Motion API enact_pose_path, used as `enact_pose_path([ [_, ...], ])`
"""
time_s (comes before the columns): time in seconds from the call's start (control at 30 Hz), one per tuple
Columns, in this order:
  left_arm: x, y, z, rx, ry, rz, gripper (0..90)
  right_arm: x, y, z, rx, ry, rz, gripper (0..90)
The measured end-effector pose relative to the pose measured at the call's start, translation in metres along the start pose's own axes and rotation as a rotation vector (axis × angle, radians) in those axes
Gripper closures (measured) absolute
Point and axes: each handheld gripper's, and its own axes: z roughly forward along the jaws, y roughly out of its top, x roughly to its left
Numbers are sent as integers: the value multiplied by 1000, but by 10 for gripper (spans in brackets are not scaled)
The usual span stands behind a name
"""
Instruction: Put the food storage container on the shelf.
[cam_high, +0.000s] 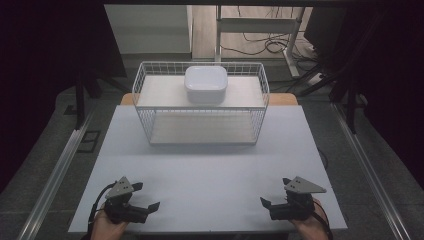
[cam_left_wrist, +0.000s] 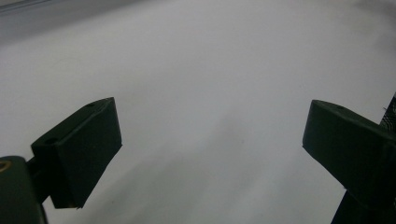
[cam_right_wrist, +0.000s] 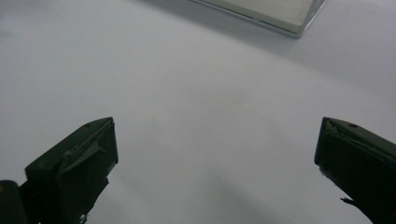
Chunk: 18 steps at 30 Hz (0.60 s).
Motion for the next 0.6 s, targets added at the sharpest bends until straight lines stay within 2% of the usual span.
enact_pose_path([
  [0.27, 3, -5, -1, 20, 1, -23, 41, -4, -13, -4, 38, -12, 28, 0],
  [0.47, 4, -6, 1, 38, -4, -37, 38, -5, -20, -1, 99, -6, 37, 0],
  [0.6, 5, -6, 2, 45, -4, -42, 38, -5, -21, -1, 100, -12, 48, 0],
])
